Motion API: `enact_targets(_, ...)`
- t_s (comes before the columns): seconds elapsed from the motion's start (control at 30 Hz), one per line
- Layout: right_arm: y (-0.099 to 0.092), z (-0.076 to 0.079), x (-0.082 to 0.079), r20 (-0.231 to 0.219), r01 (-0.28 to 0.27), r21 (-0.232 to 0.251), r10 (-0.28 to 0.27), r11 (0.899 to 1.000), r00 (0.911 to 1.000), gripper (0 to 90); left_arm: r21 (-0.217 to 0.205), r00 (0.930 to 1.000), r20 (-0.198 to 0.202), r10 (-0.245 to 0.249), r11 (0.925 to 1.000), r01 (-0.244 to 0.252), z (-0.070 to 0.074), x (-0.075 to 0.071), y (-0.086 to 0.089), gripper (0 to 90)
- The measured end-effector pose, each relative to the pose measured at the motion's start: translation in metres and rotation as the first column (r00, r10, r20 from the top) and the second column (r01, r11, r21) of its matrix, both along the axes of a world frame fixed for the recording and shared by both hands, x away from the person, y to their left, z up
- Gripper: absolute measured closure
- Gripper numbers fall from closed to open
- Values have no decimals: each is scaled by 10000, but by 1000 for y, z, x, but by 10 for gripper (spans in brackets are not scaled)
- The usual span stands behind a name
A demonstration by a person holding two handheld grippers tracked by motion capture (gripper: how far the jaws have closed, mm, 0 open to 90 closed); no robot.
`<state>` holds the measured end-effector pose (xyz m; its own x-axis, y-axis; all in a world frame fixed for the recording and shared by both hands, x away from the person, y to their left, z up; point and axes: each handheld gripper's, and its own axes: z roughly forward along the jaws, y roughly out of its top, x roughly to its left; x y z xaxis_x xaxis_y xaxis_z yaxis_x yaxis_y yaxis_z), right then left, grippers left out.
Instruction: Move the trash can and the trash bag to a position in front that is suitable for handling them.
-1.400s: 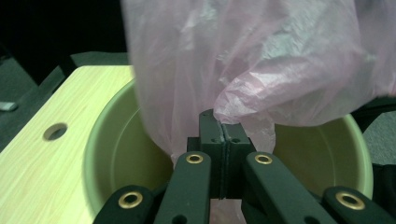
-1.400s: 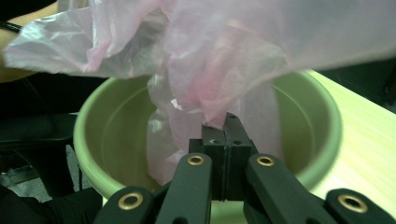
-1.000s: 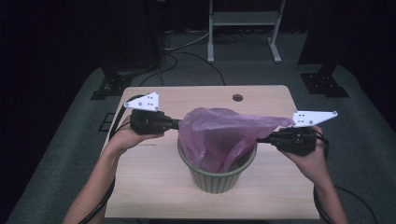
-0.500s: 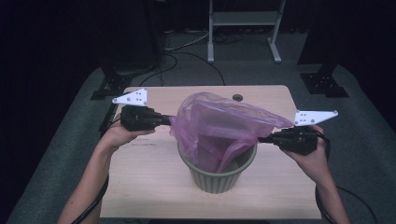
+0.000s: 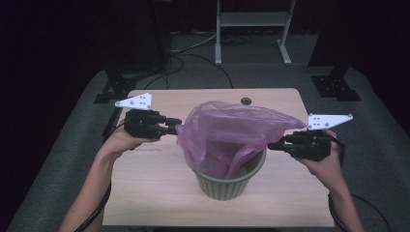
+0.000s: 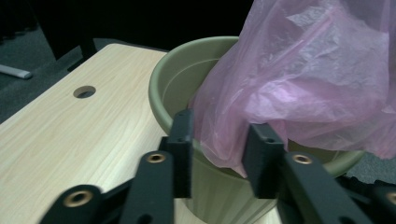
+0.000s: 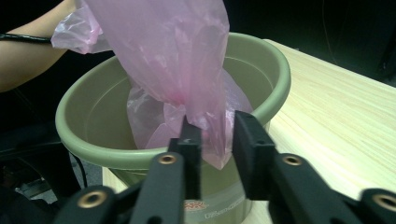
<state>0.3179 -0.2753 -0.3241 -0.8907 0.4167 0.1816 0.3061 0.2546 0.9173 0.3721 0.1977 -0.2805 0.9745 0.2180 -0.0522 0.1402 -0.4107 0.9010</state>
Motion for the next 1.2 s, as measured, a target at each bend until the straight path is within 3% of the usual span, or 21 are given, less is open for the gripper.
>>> enact_targets(0.03, 0, 0, -1, -2, -1, 56, 1, 10000, 10000, 673, -5, 10000, -20, -6, 10000, 6, 0, -1, 0, 606)
enact_targets(0.13, -1, 1, -2, 17, 28, 90, -28, 10000, 10000, 636, 30, 10000, 49, -44, 10000, 44, 1, -4, 2, 598)
enact_targets(0.83, -10, 5, -9, 246, 269, 176, -274, 9995, 9993, 535, 145, 9997, 243, 66, 9999, -70, 3, -14, 17, 547)
enact_targets(1.2, -13, 10, -21, 496, 17, 186, -26, 9998, 9988, 512, 272, 9990, 409, 197, 9994, -209, 6, -26, 26, 496)
